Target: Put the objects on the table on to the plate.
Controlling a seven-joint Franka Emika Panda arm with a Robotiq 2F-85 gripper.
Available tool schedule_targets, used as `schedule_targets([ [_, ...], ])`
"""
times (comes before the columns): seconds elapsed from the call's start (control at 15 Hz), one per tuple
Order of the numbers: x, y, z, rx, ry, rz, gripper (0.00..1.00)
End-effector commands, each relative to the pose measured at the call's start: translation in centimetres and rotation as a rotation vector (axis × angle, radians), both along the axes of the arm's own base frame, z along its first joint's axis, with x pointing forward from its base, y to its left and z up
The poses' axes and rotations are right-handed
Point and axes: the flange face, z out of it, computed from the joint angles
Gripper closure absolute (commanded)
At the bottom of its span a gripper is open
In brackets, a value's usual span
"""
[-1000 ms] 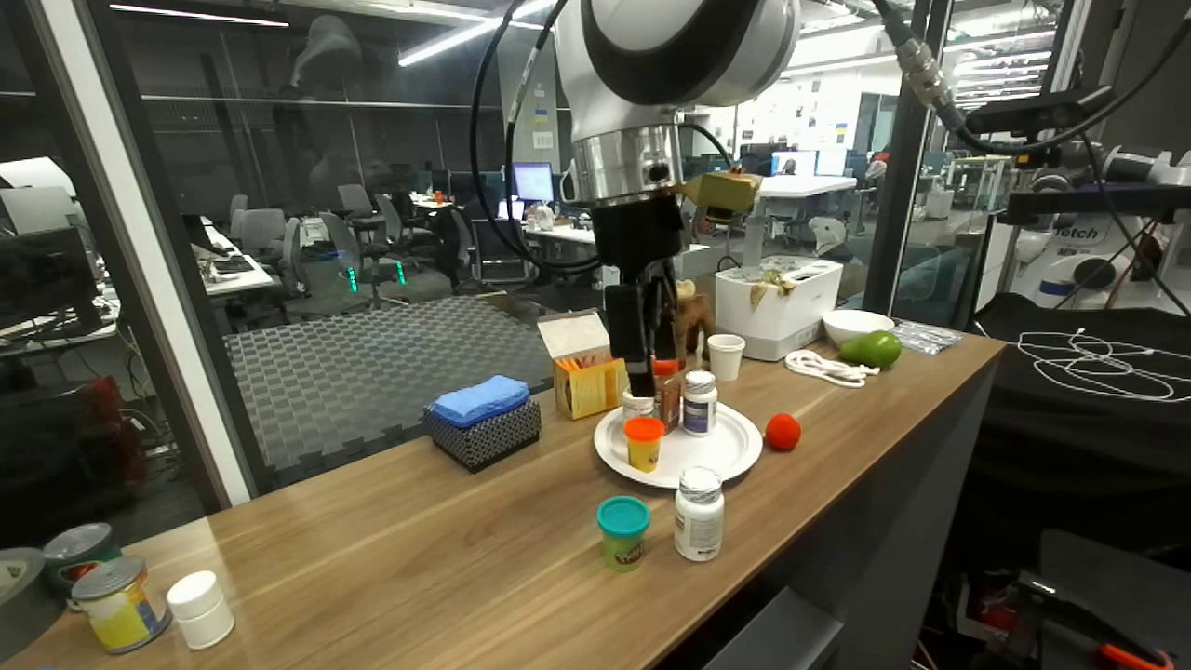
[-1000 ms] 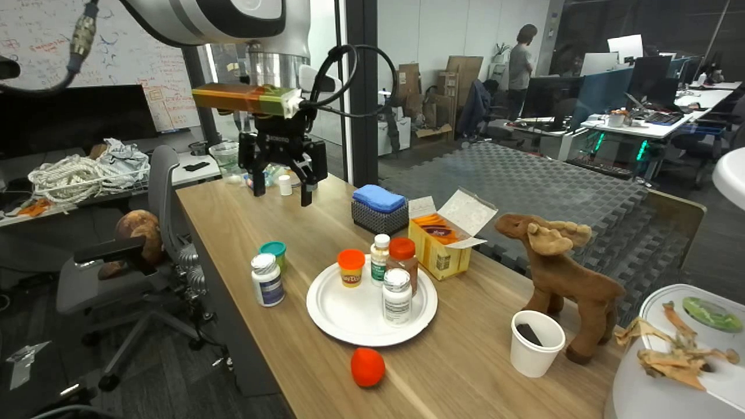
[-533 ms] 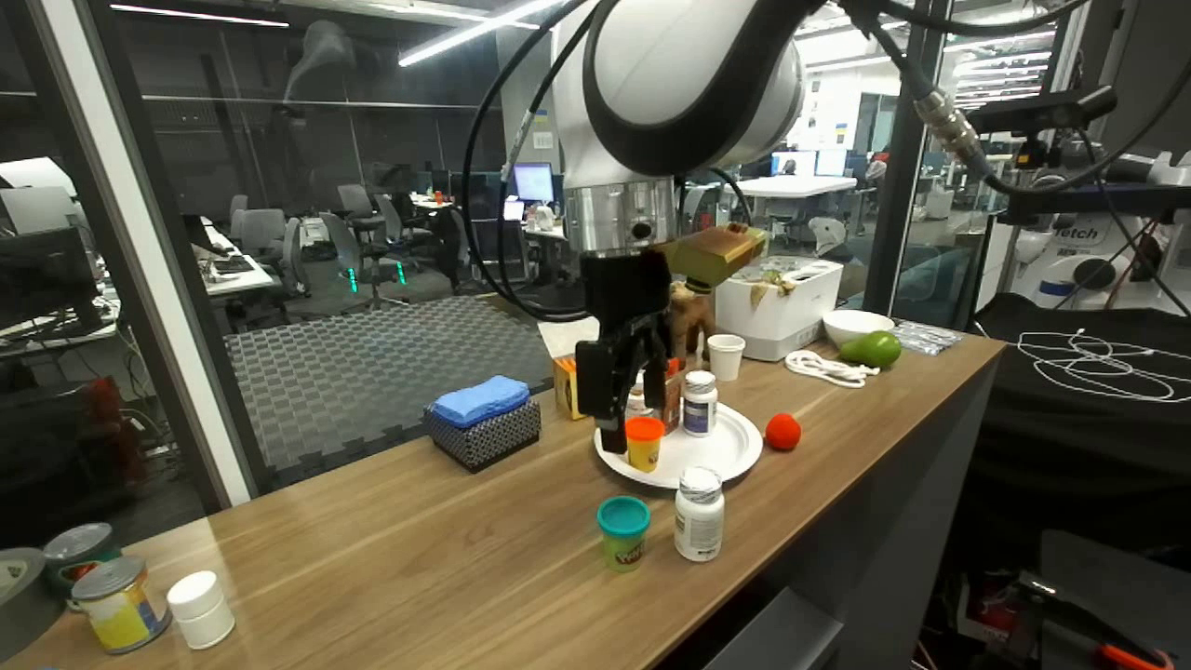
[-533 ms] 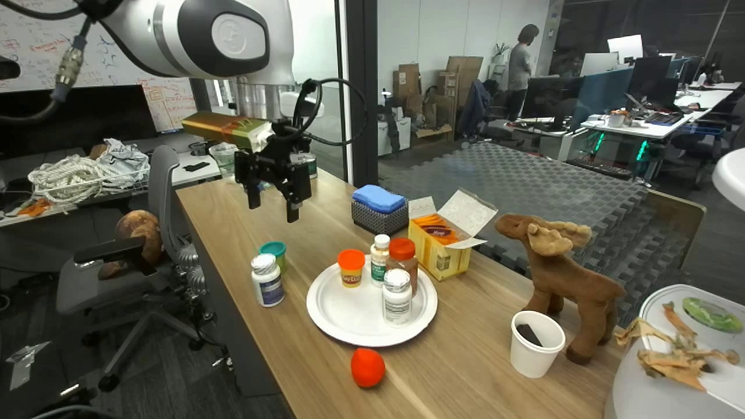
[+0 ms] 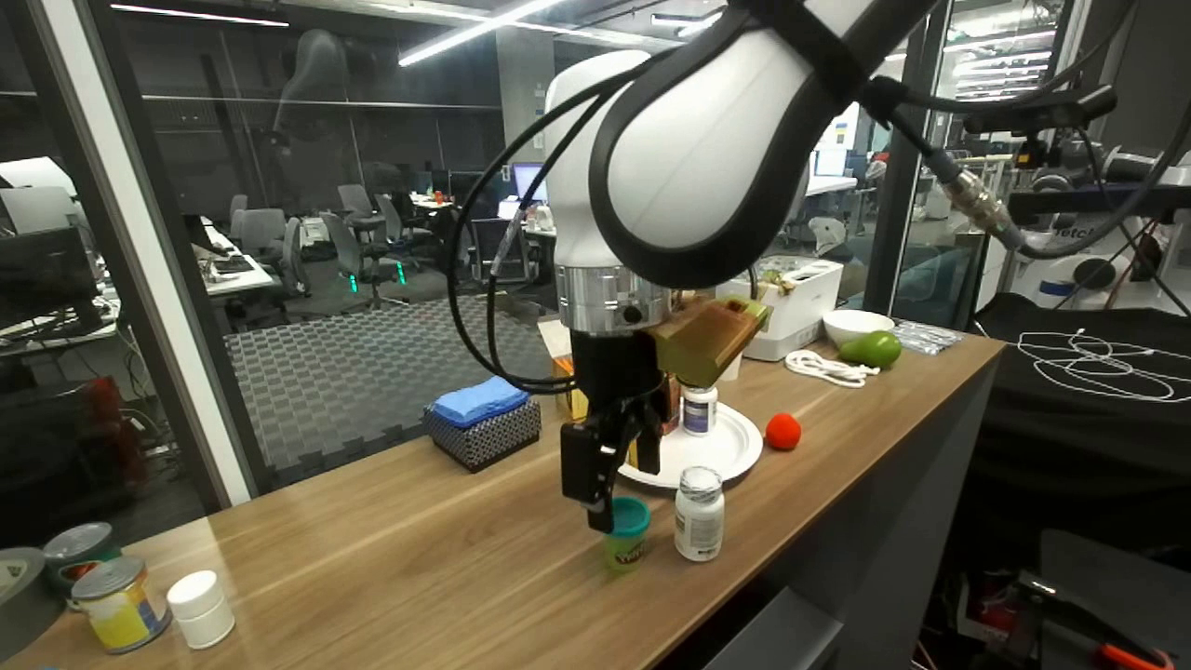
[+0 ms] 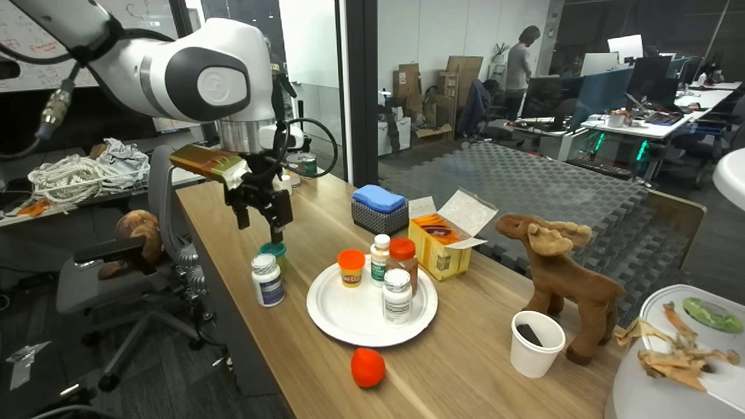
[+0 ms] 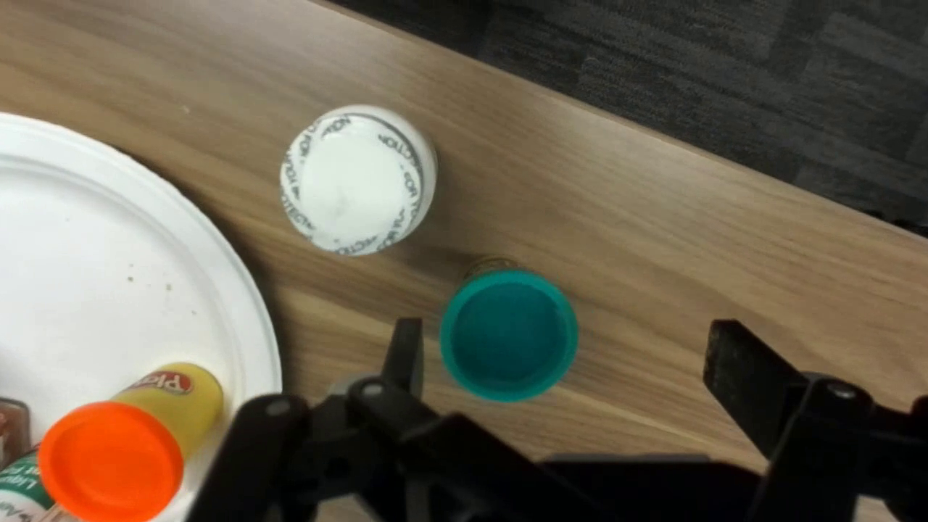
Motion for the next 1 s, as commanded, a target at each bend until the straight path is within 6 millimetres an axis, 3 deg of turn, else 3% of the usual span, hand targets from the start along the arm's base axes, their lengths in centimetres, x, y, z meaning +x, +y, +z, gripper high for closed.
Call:
schedule_targets([
  [0.0, -0.6, 1.0, -1.3, -0.004, -0.03, 0.02, 0.0],
  [0.2, -0.6, 1.1, -2.5, -0.01, -0.047, 0.035, 0.0],
  [0.93, 0.6, -0.6, -2.7, -0.066, -0.131, 0.037, 0.0],
])
